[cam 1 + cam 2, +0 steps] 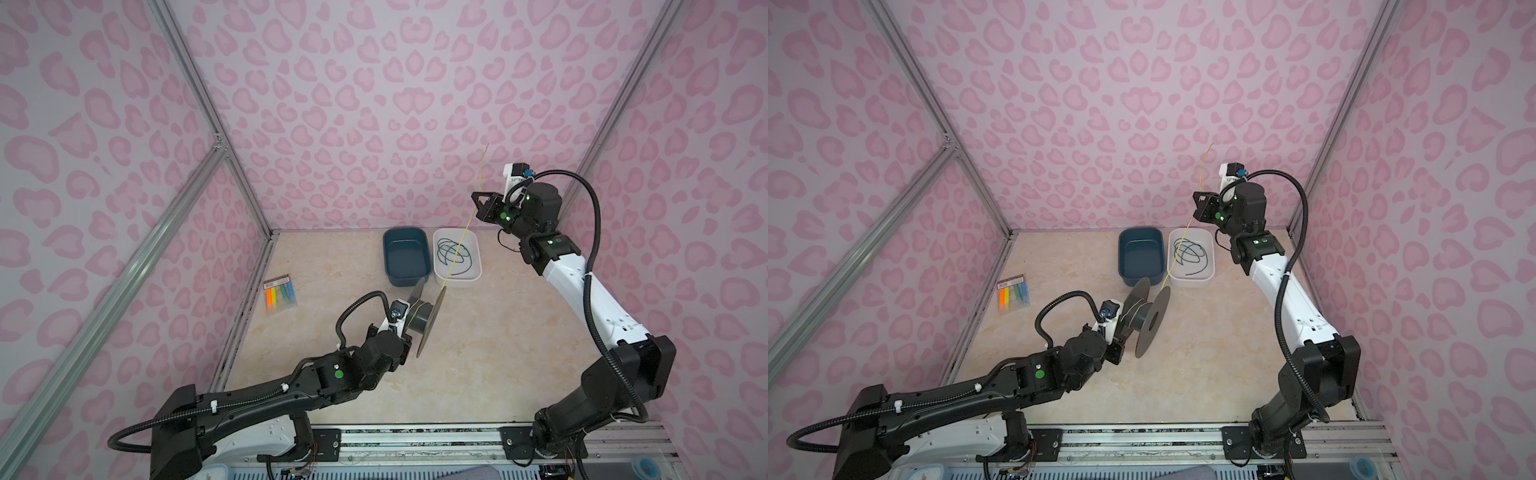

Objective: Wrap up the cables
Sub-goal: 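Lift and turn the spool with the left gripper while right lowers the cable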

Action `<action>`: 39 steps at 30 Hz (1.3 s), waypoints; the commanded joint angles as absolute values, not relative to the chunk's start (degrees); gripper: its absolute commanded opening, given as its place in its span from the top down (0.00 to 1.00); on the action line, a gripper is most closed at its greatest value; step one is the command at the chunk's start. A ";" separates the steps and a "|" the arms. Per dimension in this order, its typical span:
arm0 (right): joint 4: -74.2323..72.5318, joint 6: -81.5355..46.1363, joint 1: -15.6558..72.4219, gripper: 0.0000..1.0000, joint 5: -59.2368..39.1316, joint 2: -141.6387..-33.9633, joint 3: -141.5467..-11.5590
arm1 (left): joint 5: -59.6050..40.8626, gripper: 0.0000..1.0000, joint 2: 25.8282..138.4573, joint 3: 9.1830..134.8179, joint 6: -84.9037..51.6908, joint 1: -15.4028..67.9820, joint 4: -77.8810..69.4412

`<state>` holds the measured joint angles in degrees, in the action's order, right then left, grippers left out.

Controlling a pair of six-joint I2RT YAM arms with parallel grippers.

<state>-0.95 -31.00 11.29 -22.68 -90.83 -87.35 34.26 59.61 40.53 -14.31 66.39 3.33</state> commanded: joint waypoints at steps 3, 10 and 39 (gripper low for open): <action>-20.30 -36.15 9.67 1.00 -18.20 -89.76 -78.08 | 28.52 0.96 54.54 41.42 -11.09 65.22 8.73; -27.56 -39.48 8.93 1.00 -15.58 -88.45 -67.18 | 11.99 0.96 48.96 44.72 -14.24 52.72 5.92; -43.08 -43.08 26.94 1.00 3.12 -80.33 -38.61 | 7.45 0.96 71.66 60.38 -46.91 33.36 -24.10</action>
<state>-40.82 -45.80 25.30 -1.06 -81.67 -39.35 2.39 70.15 58.78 -42.54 33.15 -14.17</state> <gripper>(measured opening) 0.049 0.085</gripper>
